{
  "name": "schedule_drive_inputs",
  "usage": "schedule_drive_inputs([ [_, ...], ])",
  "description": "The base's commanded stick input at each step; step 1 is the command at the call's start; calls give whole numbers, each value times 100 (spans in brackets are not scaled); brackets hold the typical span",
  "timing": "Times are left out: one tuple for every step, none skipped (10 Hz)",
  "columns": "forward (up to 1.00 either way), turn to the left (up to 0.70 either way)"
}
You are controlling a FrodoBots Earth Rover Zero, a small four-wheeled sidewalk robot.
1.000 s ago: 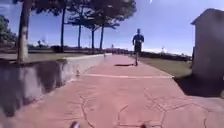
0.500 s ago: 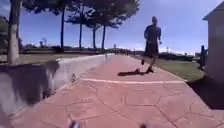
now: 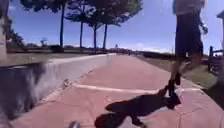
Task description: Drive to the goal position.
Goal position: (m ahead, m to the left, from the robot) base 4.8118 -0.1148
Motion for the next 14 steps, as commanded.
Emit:
schedule_drive_inputs([
  [100,-40],
  [100,-30],
  [100,0],
  [100,0],
  [100,0],
  [100,0],
  [100,0],
  [100,0],
  [100,0],
  [100,-1],
  [100,-28],
  [100,-40],
  [100,-40],
  [100,-40],
])
